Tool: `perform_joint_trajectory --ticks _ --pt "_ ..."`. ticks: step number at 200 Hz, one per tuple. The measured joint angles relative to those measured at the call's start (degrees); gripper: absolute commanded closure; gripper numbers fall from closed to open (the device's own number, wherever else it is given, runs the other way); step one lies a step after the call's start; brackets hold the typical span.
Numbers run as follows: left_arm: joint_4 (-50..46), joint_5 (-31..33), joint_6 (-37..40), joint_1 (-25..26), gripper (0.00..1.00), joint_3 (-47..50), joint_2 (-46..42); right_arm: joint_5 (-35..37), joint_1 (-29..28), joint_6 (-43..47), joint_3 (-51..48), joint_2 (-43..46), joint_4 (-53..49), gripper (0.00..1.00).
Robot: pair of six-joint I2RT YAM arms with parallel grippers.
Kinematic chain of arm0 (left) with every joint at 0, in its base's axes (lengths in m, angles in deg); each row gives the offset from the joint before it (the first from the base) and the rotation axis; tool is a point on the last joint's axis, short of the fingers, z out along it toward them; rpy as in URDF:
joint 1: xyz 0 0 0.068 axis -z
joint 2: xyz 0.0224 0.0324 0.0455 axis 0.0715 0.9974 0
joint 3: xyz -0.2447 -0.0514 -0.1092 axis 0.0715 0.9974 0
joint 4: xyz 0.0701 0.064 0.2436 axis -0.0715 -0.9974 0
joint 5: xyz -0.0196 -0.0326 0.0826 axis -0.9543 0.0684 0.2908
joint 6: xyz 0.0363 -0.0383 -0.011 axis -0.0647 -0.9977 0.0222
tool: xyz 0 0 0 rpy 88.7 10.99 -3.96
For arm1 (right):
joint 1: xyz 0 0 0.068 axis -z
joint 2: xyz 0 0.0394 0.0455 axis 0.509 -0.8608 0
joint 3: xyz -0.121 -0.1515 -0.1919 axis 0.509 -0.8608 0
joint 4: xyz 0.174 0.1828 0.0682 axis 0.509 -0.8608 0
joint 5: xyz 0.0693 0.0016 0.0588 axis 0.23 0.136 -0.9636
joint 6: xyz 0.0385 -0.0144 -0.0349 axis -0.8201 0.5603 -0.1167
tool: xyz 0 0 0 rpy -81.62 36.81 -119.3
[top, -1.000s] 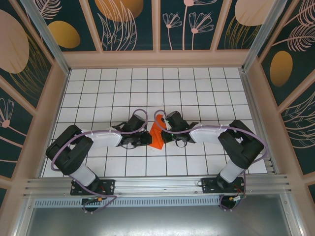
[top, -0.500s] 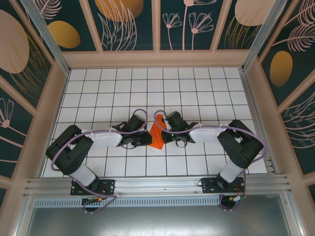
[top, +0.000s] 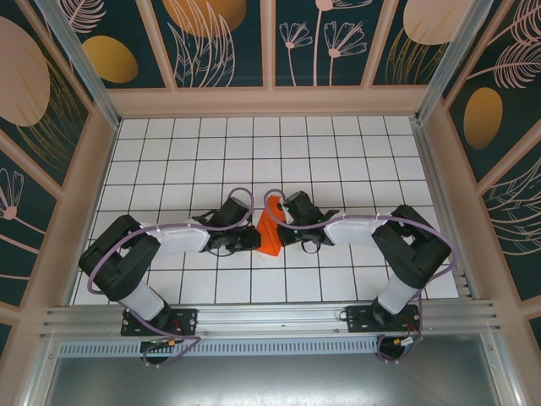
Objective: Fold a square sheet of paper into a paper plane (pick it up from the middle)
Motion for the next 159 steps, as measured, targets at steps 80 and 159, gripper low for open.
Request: perform_joint_trajectory --ticks 80,159 --pt "-0.02 -0.02 0.02 0.00 0.81 0.00 0.00 0.00 0.00 1.14 0.35 0.00 -0.02 0.92" --pt "0.00 -0.02 0.02 0.00 0.81 0.00 0.00 0.00 0.00 2.29 1.36 -1.38 -0.44 0.92"
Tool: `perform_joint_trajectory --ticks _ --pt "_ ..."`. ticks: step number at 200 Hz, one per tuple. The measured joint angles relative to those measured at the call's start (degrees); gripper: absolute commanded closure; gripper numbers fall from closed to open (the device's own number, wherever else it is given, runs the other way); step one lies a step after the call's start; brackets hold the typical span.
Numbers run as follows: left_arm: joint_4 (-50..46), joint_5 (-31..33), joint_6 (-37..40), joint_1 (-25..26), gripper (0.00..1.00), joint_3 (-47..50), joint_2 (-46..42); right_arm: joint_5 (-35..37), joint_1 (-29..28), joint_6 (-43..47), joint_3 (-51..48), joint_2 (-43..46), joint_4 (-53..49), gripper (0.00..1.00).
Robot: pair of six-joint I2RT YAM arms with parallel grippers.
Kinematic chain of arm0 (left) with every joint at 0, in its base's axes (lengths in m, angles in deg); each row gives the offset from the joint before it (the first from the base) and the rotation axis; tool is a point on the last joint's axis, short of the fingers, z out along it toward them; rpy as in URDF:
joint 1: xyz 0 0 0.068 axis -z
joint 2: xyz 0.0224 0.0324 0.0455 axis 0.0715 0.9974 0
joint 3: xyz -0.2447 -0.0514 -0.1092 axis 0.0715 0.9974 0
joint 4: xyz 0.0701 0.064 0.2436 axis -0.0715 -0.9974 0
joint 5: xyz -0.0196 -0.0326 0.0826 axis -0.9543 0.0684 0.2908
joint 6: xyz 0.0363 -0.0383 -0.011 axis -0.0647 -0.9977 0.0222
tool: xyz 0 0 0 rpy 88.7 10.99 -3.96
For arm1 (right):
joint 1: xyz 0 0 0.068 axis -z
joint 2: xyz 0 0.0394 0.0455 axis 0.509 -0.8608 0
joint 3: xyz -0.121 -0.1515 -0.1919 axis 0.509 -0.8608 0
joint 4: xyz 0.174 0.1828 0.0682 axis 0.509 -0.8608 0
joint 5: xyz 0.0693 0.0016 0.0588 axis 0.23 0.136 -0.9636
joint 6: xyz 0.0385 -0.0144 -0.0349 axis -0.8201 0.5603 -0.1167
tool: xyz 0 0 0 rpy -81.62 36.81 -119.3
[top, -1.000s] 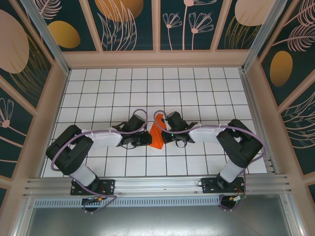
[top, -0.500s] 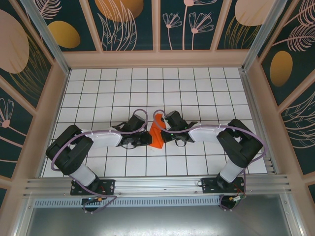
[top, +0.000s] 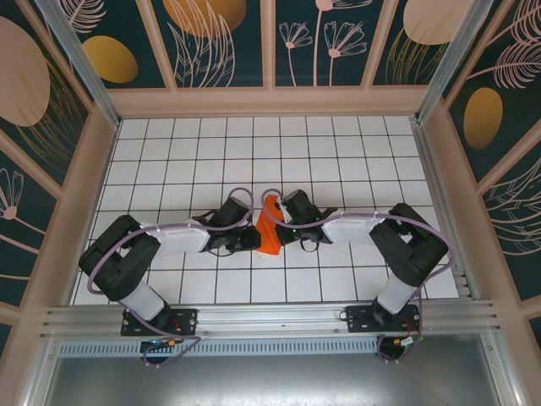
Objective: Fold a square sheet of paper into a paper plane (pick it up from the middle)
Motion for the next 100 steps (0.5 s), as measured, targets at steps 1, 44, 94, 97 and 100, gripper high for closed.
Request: perform_joint_trajectory --ticks 1,44,94,97,100 --pt "0.00 0.00 0.00 0.00 0.81 0.00 0.00 -0.02 0.00 0.00 0.00 -0.04 0.00 0.92" --pt "0.00 0.02 0.00 0.00 0.81 0.00 0.00 0.00 0.00 0.02 0.26 -0.42 0.02 0.92" --pt "-0.85 1.38 -0.15 0.00 0.74 0.02 -1.46 0.02 0.00 0.02 0.33 -0.57 0.15 0.92" --pt "-1.11 1.62 -0.26 0.00 0.74 0.04 -1.84 0.02 0.00 0.02 0.33 -0.57 0.15 0.92" --pt "-1.33 1.88 -0.31 0.00 0.75 0.07 -2.14 0.02 0.00 0.02 0.33 -0.57 0.15 0.92"
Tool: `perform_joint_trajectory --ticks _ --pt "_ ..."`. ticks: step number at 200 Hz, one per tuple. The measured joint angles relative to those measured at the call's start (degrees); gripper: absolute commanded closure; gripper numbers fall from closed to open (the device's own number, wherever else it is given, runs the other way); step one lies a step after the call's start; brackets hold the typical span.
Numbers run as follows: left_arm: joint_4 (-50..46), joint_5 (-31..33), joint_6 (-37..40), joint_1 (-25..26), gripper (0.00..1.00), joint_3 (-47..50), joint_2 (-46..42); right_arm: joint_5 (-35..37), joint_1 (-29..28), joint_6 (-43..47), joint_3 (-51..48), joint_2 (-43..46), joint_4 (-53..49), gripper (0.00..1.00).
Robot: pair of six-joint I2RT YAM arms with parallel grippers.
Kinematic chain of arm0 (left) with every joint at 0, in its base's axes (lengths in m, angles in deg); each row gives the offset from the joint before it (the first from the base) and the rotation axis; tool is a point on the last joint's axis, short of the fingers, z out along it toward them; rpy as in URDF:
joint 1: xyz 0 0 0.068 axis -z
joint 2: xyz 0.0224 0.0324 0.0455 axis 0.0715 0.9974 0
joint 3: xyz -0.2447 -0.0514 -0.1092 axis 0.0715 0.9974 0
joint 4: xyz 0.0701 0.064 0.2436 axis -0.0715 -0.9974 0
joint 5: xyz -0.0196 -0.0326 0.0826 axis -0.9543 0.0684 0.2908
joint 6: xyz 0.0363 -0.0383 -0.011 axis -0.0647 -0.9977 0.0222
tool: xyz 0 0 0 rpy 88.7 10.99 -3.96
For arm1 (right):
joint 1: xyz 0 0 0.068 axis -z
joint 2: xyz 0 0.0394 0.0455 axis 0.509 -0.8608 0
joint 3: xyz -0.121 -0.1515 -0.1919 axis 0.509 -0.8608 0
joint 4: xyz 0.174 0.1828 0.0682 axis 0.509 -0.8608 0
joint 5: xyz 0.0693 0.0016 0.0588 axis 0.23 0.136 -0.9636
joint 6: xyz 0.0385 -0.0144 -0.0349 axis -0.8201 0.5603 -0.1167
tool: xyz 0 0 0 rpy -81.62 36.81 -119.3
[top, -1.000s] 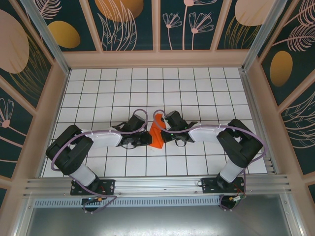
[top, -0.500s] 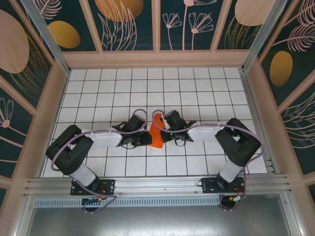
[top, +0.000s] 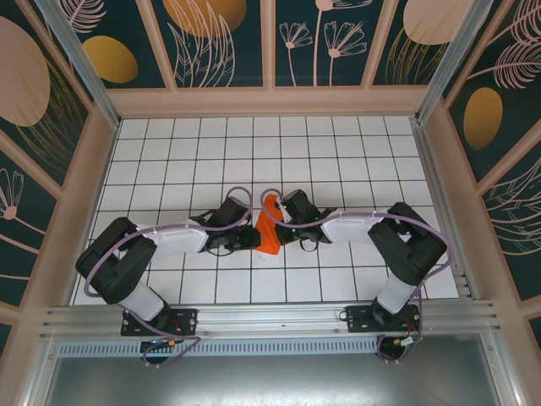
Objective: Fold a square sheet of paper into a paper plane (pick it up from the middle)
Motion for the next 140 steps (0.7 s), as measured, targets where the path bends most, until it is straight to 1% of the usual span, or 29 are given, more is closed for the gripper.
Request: perform_joint_trajectory --ticks 28,46,60,67,79,111,140 --pt "-0.87 2.38 -1.62 -0.33 0.79 0.00 -6.25 0.00 0.00 0.00 0.02 -0.02 0.00 0.92" --pt "0.96 2.12 -3.21 -1.57 0.83 0.02 -9.94 0.00 0.00 0.00 0.02 -0.04 0.04 0.92" --pt "4.22 0.70 -4.85 -3.37 0.88 0.20 -10.75 0.00 0.00 0.00 0.02 -0.11 0.17 0.92" --pt "6.58 -0.48 -6.16 -4.44 0.90 0.50 -10.54 0.00 0.00 0.00 0.02 -0.17 0.35 0.92" --pt "10.91 -2.95 -8.28 -6.05 1.00 1.11 -9.22 -0.02 0.00 -0.02 0.02 -0.26 0.55 0.92" --pt "20.87 -8.92 -13.99 -6.97 1.00 1.25 -1.60 -0.02 0.00 -0.02 0.02 -0.42 0.90 0.92" --pt "26.27 -11.85 -17.38 -6.97 1.00 1.36 2.51 -0.02 0.00 -0.02 0.02 -0.44 1.03 0.92"
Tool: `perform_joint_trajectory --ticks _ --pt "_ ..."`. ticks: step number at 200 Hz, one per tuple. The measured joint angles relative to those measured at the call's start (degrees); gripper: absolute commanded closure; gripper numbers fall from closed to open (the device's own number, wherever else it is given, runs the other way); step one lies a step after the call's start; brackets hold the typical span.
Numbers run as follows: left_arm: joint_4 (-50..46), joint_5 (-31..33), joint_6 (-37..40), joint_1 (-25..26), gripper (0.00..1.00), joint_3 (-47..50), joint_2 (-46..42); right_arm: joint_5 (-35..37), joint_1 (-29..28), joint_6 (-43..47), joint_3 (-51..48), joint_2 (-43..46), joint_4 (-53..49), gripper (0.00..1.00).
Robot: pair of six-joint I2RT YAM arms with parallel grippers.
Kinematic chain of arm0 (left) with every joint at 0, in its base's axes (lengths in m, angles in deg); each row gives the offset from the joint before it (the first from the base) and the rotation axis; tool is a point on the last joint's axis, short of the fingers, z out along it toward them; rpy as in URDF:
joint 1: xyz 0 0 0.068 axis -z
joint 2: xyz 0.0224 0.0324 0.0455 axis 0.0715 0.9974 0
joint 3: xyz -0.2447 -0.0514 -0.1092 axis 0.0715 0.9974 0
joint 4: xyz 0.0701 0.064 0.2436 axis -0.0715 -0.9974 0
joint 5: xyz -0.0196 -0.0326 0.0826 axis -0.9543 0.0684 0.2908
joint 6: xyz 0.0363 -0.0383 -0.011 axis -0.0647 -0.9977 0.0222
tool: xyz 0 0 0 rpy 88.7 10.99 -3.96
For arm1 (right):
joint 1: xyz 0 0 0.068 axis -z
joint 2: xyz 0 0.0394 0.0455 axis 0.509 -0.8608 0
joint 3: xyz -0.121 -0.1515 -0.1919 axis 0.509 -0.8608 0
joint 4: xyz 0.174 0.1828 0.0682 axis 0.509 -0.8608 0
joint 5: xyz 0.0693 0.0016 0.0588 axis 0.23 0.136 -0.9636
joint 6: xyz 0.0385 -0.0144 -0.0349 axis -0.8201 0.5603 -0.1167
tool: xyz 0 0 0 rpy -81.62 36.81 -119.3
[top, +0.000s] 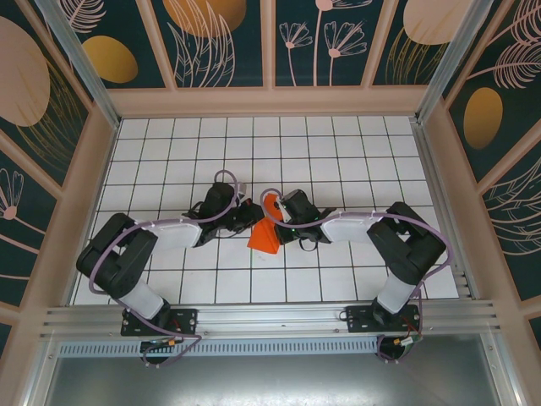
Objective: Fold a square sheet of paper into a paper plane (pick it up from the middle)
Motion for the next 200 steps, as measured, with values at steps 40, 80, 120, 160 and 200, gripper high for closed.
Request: perform_joint_trajectory --ticks 40,80,120,160,200 --pt "3.43 -1.46 -1.53 0.00 1.00 -0.02 2.86 0.00 0.00 0.00 0.00 -0.11 0.37 0.92" --pt "4.35 -2.19 -1.55 0.00 1.00 -0.17 5.79 0.00 0.00 0.02 -0.02 -0.24 0.66 0.92" --pt "4.72 -2.60 -1.53 0.00 1.00 -0.79 8.41 0.00 0.00 0.02 0.00 -0.46 1.09 0.92" --pt "4.85 -2.64 -1.51 0.00 1.00 -1.86 10.97 0.00 0.00 0.02 0.00 -0.48 1.14 0.92" --pt "4.87 -2.54 -1.31 0.00 1.00 -1.90 12.28 0.00 0.00 0.02 0.00 -0.50 1.14 0.92"
